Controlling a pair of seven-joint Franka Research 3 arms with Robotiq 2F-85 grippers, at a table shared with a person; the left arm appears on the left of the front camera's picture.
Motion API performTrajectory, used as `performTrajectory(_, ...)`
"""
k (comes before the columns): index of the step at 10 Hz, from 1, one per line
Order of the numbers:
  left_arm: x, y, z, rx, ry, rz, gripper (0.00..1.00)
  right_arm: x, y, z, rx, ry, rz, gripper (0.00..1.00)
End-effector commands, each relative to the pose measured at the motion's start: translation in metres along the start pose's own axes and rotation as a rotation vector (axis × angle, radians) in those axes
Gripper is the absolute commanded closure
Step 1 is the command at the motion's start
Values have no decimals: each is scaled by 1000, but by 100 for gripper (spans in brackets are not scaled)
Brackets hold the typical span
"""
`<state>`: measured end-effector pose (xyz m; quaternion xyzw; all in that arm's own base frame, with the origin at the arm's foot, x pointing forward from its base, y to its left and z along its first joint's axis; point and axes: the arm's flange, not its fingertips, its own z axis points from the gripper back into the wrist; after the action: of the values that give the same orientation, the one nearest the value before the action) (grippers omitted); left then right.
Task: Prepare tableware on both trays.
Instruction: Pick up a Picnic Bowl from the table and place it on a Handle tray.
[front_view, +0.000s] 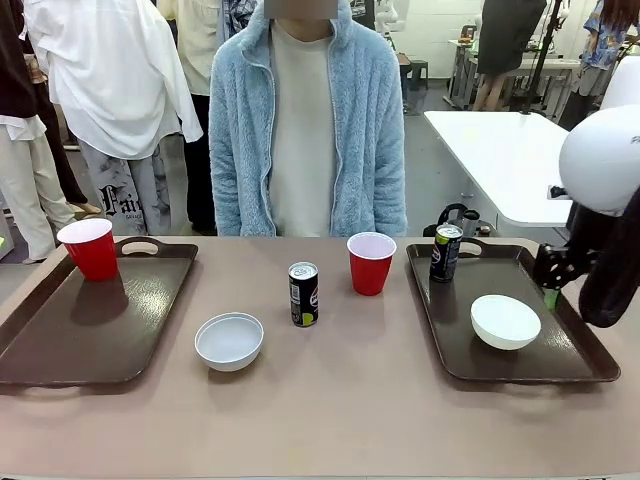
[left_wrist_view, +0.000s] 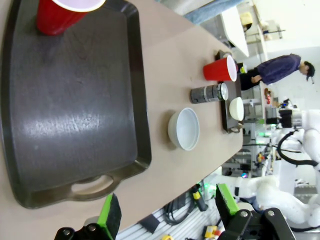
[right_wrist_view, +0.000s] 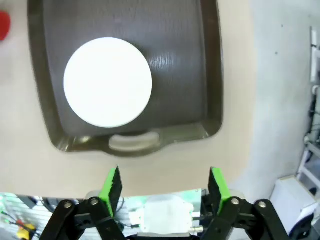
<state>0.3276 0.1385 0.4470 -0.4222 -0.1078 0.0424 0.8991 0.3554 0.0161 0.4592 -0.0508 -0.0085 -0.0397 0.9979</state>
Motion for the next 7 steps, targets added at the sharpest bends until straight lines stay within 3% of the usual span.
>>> performTrajectory(1, 0, 0, 1, -17, -4, -1, 0, -32, -9, 25, 33, -32, 89, 0)
performTrajectory(4, 0, 0, 1, -17, -4, -1, 0, -60, -19, 67, 83, -92, 135, 0)
performTrajectory(5, 0, 0, 1, -17, -4, -1, 0, -43, -11, 51, 29, -56, 98, 0)
performTrajectory(7, 0, 0, 1, -17, -4, -1, 0, -43, -11, 51, 29, -56, 98, 0)
